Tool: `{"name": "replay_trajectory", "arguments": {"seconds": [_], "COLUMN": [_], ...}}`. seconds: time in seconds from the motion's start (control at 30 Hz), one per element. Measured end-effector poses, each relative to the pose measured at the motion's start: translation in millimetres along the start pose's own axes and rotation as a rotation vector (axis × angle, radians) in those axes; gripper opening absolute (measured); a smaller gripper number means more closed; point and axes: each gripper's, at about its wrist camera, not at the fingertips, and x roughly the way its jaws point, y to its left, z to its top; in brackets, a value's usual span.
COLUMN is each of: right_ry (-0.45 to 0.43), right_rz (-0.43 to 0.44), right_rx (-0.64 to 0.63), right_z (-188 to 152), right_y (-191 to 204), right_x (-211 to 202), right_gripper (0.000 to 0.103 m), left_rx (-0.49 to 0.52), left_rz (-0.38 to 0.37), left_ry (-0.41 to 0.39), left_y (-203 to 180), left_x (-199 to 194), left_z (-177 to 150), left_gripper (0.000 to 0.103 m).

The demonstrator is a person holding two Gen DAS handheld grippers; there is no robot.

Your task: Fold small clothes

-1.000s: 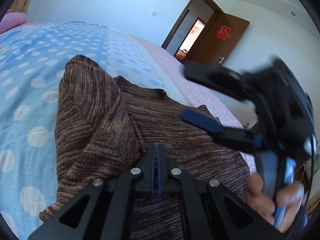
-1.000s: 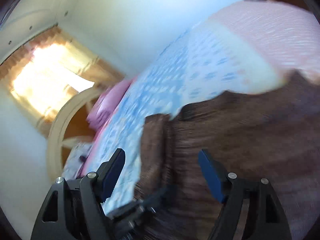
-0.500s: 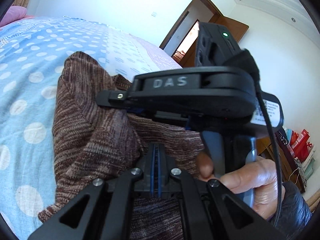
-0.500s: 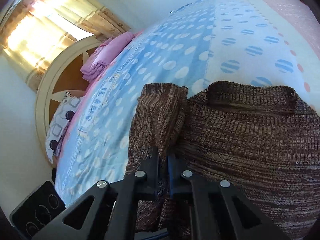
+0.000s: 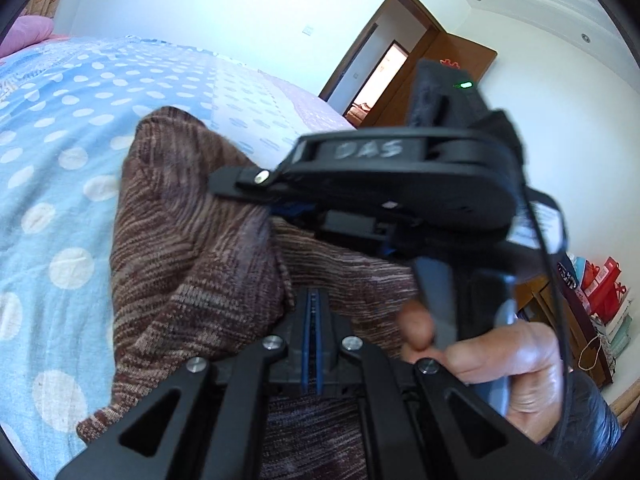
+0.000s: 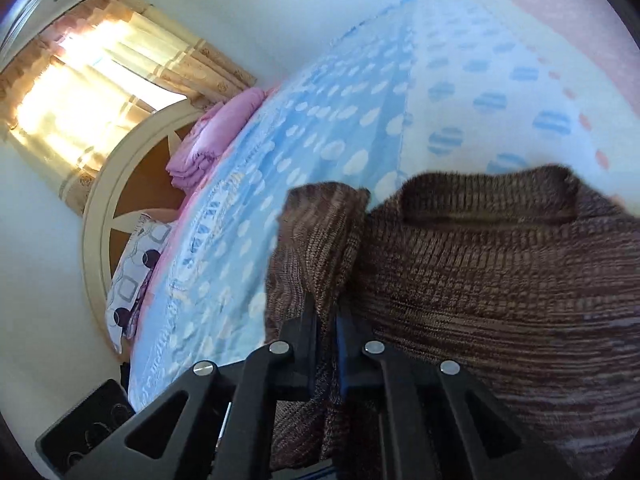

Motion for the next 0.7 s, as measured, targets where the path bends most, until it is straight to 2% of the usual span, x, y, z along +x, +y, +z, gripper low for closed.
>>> {"name": "replay_trajectory", "arguments": {"seconds": [0.1, 0.23, 0.3, 0.6, 0.7], "right_ry": [-0.04, -0.063, -0.074, -0.116, -0.107], "right_rz": [-0.022, -0.064, -0.094, -0.315, -0.364], "right_rx": [-0.048, -0.103, -0.124, -0.189, -0.176], "right_z": [1.0, 5.4, 9.3, 17.1, 10.2], "right_y": [10.7, 17.5, 16.6, -25.0, -46.7], "right_x": [-23.0, -53.5, -72.5, -175.6, -190.2], "right_gripper": [0.007, 0.007, 0.007, 0.007, 0.007], "left_rx": [0.044, 0.04, 0.082, 0.218, 0.255], "left_rz": [0.009, -0.021, -0.035, -0.184, -0.215], "left_ry": [-0.004, 0.004, 0.006, 0.057, 0.099], "left_y": [-12.0, -29.8, -50.6, -154.5, -179.3], "left_x": [-2.0, 4.5, 11.6, 61.8, 81.8], "left_z": [1.0, 3.8, 4.9, 0.9, -13.5], "left_gripper": [0.002, 0.002, 0.002, 0.002, 0.001]}}
